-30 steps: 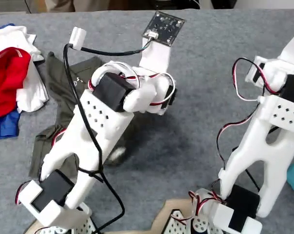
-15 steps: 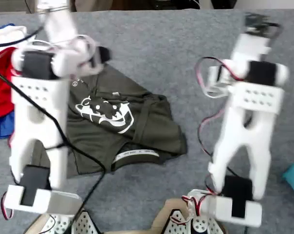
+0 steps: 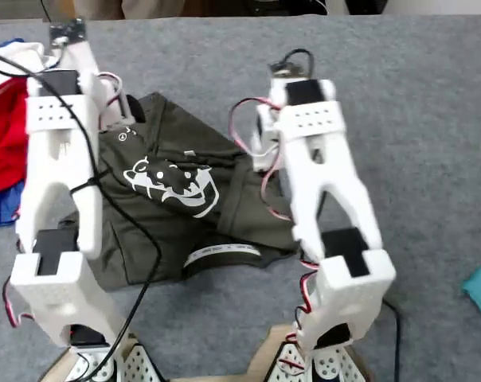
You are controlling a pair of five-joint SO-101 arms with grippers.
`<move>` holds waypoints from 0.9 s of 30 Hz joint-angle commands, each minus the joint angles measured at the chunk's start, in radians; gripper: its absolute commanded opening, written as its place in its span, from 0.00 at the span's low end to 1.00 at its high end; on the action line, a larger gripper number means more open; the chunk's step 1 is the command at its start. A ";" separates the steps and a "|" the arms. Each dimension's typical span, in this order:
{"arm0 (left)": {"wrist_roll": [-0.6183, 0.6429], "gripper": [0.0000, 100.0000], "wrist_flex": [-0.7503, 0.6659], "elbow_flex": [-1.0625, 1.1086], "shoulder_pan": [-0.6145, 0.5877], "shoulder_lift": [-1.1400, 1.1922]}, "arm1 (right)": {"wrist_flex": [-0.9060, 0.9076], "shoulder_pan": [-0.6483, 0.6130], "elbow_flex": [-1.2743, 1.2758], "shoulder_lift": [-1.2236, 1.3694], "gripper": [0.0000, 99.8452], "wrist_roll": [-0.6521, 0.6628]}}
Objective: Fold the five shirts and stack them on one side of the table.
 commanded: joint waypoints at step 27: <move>0.147 0.14 -0.181 -0.064 0.130 0.278 | 0.084 0.127 -0.114 0.022 0.13 -0.021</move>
